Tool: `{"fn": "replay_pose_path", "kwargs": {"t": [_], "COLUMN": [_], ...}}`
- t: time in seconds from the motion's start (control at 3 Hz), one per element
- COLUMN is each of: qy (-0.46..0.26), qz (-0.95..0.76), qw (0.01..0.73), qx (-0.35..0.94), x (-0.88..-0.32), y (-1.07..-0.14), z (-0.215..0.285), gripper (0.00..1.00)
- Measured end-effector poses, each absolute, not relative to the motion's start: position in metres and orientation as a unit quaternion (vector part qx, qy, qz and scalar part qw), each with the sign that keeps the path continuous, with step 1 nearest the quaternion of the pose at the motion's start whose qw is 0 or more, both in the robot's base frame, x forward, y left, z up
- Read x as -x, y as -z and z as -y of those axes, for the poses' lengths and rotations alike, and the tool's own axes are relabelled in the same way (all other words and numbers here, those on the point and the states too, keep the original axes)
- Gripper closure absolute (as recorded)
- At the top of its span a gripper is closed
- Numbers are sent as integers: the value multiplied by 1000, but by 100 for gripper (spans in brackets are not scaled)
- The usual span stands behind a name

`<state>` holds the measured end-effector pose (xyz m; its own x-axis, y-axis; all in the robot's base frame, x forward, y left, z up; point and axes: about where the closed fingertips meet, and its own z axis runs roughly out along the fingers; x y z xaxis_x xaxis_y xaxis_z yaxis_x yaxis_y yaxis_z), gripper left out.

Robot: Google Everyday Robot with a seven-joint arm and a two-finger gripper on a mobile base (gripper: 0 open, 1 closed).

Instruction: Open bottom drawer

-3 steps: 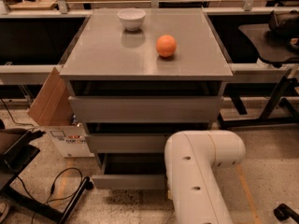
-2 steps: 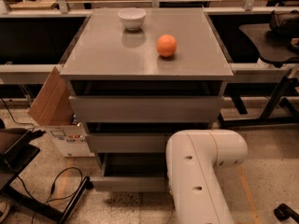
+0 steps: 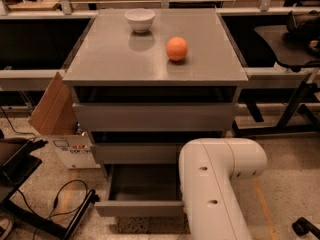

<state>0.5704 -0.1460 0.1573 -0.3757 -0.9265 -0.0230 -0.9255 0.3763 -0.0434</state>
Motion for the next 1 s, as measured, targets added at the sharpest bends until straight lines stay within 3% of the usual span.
{"fn": "replay_pose_path", "kwargs": {"t": [1.0], "qy": [20], "qz": [-841], "qw": [1], "qx": [541], "x": [-549], "y": [-174], "z": [147], "gripper": [100]}}
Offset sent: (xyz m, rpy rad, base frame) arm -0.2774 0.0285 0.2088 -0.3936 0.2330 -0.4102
